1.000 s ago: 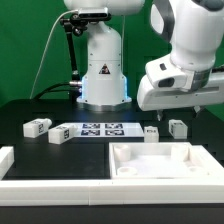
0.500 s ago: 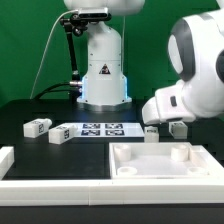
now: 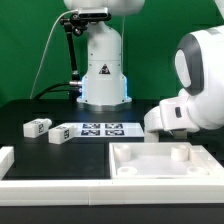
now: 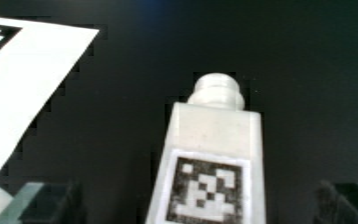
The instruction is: Assemble one leg
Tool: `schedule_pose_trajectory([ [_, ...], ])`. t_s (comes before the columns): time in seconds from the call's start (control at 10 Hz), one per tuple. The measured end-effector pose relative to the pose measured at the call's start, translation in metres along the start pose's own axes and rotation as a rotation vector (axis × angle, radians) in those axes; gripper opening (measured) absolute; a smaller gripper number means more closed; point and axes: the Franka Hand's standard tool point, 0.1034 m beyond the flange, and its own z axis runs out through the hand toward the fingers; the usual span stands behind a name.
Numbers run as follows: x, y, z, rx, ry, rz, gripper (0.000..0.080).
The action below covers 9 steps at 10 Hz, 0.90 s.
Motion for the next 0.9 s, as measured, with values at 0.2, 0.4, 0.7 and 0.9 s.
schedule_pose_trajectory([
  [0.2, 0.0000, -0.0001, 0.0000, 0.000, 0.000, 0.000, 0.0471],
  [0.4, -0.0001, -0.0001, 0.0000, 0.000, 0.000, 0.000, 0.0289],
  [0.7, -0.0001, -0.0001, 0.0000, 0.000, 0.000, 0.000, 0.0289],
  [0.9, -0.0026, -0.0002, -0.0018, 0.003, -0.004, -0.006, 0.0289],
])
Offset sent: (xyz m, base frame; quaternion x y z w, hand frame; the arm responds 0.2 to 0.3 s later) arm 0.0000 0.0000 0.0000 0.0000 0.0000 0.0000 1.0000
